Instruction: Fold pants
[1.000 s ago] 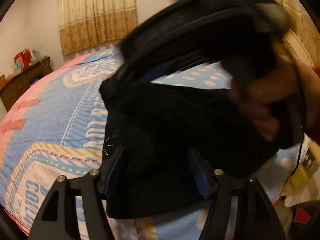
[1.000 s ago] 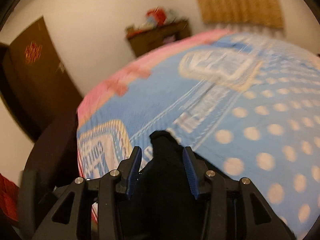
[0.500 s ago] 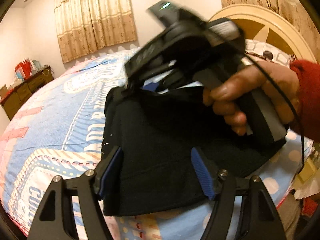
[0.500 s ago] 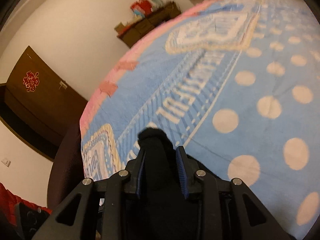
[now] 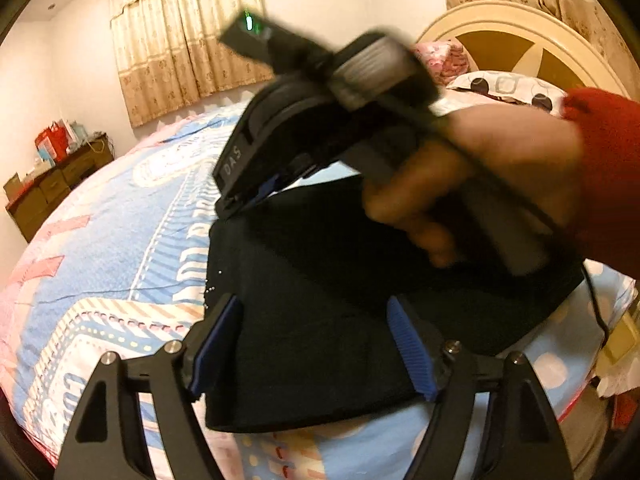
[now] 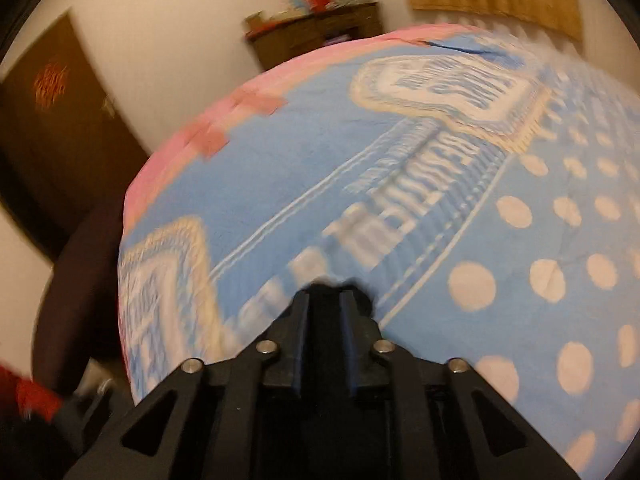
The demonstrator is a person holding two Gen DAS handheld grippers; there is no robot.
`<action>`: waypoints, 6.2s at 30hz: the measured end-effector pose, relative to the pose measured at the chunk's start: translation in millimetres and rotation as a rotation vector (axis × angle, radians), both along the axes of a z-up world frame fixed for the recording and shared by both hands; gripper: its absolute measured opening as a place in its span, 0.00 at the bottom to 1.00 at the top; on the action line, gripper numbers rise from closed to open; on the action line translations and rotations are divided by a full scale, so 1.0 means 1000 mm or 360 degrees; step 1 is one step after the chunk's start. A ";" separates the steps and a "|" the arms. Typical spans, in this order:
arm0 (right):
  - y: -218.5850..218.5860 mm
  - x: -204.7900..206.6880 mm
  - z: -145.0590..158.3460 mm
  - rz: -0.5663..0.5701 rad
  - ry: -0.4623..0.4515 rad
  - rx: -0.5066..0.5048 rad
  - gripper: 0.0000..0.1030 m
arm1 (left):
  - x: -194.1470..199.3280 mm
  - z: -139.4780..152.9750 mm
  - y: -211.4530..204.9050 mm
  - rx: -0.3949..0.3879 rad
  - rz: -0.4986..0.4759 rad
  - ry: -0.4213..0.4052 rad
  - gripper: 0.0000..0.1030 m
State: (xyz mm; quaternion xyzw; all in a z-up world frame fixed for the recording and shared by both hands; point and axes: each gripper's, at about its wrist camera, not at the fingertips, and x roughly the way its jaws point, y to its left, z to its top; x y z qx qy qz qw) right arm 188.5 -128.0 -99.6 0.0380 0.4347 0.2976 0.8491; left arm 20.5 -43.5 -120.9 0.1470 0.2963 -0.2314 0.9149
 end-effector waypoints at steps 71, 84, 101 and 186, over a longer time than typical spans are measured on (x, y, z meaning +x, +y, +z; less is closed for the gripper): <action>-0.064 -0.296 0.076 -0.1324 -0.0574 -0.0131 0.87 | -0.041 0.093 0.023 -0.0072 0.0442 0.0080 1.00; -0.072 -0.295 0.069 -0.1368 -0.0537 -0.0155 0.87 | -0.036 0.084 0.018 -0.0005 0.0474 0.0074 1.00; -0.054 -0.306 0.089 -0.1325 -0.0651 -0.0163 0.87 | -0.054 0.094 0.020 -0.0024 0.0461 0.0004 1.00; -0.106 -0.093 0.063 -0.1120 -0.0420 0.0151 0.69 | 0.152 0.066 0.059 0.0015 0.0780 0.0077 0.97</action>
